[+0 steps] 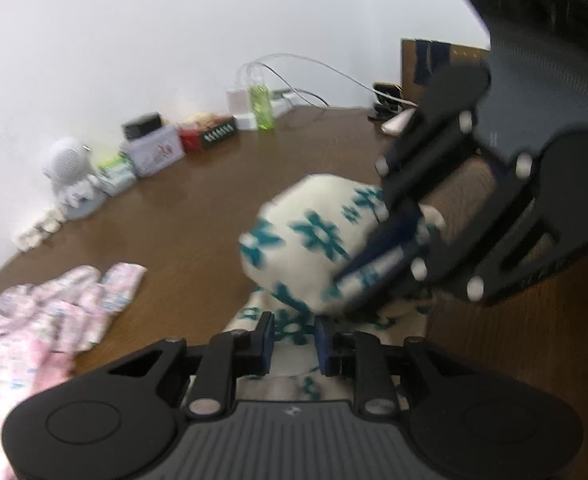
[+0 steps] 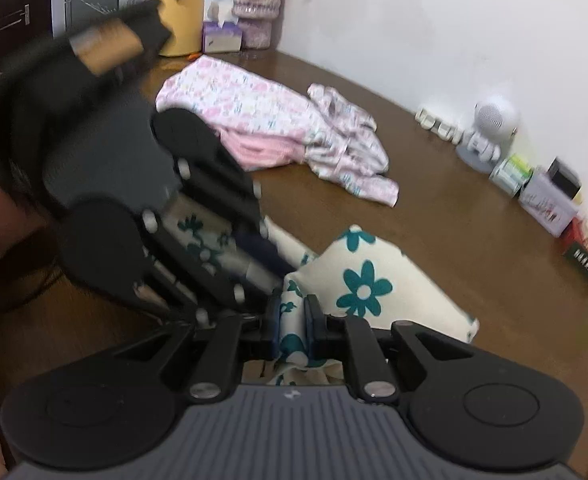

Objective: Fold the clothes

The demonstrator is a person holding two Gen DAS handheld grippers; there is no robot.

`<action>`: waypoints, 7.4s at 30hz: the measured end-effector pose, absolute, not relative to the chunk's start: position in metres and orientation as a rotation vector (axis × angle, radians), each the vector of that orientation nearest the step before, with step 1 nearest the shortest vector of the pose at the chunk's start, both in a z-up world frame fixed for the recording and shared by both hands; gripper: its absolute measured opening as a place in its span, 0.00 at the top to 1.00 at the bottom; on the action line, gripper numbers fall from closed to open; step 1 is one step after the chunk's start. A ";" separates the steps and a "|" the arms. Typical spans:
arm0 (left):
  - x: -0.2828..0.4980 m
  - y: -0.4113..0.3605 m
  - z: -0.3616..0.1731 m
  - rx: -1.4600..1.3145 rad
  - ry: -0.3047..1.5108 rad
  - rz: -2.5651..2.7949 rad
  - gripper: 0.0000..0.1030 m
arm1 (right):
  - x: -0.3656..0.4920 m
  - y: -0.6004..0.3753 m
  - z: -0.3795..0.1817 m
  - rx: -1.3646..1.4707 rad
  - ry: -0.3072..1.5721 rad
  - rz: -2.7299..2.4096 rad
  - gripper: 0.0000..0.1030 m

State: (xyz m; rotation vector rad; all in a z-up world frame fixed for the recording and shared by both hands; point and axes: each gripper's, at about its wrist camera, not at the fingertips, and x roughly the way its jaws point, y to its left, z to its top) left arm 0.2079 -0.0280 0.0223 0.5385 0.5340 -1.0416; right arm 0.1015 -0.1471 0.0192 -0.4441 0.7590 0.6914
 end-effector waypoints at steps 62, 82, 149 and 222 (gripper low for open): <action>0.201 -0.060 0.023 0.463 0.494 -0.999 0.85 | 0.143 -0.213 0.012 -0.157 0.722 0.593 0.67; 0.175 -0.055 0.030 0.498 0.488 -1.057 0.75 | 0.152 -0.214 0.010 -0.119 0.713 0.636 0.65; 0.182 -0.042 0.018 0.481 0.489 -0.922 0.57 | 0.119 -0.166 0.069 -0.642 0.576 0.448 0.75; 0.142 0.029 0.042 0.000 0.554 -0.693 0.09 | 0.156 -0.269 0.039 0.234 0.706 0.682 0.06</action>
